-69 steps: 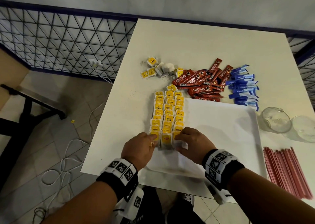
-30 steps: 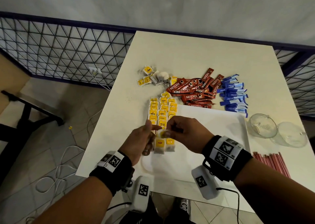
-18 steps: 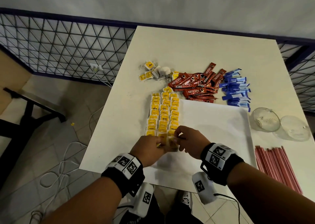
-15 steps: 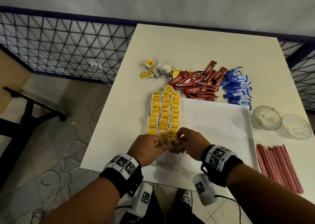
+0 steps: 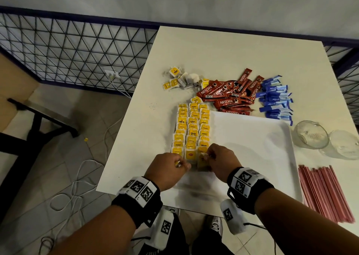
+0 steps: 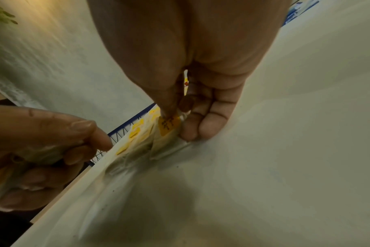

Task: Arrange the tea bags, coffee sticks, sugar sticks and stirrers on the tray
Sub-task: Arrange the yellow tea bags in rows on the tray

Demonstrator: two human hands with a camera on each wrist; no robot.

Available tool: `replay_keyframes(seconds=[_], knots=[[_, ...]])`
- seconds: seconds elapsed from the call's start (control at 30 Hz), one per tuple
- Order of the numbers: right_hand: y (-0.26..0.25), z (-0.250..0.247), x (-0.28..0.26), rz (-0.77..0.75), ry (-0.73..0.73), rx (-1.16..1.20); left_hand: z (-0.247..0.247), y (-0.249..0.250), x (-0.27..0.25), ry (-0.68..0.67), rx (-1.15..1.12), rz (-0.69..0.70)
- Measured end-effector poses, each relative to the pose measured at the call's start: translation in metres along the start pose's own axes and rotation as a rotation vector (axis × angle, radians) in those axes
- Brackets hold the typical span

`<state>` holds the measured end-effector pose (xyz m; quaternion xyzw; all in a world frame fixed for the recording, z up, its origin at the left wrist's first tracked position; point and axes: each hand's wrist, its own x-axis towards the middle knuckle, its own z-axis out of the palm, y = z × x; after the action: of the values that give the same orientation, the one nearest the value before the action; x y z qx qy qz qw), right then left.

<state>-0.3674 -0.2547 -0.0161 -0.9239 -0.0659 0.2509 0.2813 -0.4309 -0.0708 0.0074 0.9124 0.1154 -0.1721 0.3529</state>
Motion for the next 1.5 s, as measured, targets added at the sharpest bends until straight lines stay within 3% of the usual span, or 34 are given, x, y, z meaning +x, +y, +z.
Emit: replay_keyframes(seconds=[0.27, 0.33, 0.4, 0.5, 0.73, 0.9, 1.1, 1.37, 1.43, 1.5], knots=[[-0.002, 0.0, 0.002, 0.067, 0.02, -0.086, 0.002, -0.006, 0.002, -0.06, -0.115, -0.044], [-0.007, -0.005, -0.001, -0.011, 0.076, -0.036, -0.001, -0.001, 0.001, -0.163, -0.557, -0.23], [-0.019, -0.013, -0.004, -0.204, 0.121, 0.043, -0.007, 0.002, 0.0, -0.302, -1.055, -0.414], [-0.042, -0.025, -0.008, -0.408, 0.005, 0.083, -0.017, 0.003, 0.001, -0.427, -1.323, -0.427], [-0.064, -0.029, -0.004, -0.517, -0.148, -0.008, -0.024, 0.019, 0.003, -0.499, -1.183, -0.356], [-0.068, -0.032, -0.004, -0.463, -0.102, -0.011, -0.021, 0.024, 0.008, -0.449, -0.999, -0.256], [-0.066, -0.04, -0.007, -0.405, -0.128, 0.001, -0.019, 0.02, 0.018, -0.395, -1.072, -0.263], [-0.064, -0.035, -0.004, -0.442, -0.16, -0.005, -0.018, 0.024, 0.021, -0.359, -1.144, -0.275], [-0.065, -0.038, -0.004, -0.393, -0.157, 0.088, -0.019, 0.02, 0.019, -0.381, -1.132, -0.254], [-0.067, -0.042, -0.003, -0.333, -0.171, 0.15, -0.02, 0.013, 0.017, -0.298, -1.014, -0.16]])
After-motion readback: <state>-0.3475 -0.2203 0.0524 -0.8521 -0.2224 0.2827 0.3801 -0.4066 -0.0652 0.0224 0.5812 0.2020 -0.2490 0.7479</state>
